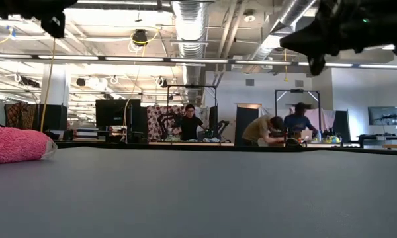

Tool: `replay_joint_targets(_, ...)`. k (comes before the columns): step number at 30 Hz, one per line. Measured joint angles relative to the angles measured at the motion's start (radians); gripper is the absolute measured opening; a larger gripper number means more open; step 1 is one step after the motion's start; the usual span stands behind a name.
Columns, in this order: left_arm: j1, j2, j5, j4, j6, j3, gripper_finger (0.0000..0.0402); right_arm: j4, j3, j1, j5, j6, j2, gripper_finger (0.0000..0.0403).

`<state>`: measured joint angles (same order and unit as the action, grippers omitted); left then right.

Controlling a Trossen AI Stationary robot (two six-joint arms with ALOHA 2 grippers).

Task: Roll towel
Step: Return to Home Position

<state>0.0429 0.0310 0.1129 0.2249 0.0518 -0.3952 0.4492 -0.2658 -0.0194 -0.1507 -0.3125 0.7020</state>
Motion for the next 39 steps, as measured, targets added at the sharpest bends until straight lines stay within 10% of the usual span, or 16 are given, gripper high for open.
replay_joint_targets(17,0.001,-0.027,-0.024,-0.068,0.163,0.199,0.0,0.154,0.254,0.014,-0.059,-0.054,-0.133,0.0028)
replay_joint_targets(39,0.001,-0.02,-0.11,-0.331,0.123,0.385,0.0,0.148,0.259,0.047,-0.114,-0.005,-0.133,0.0028)
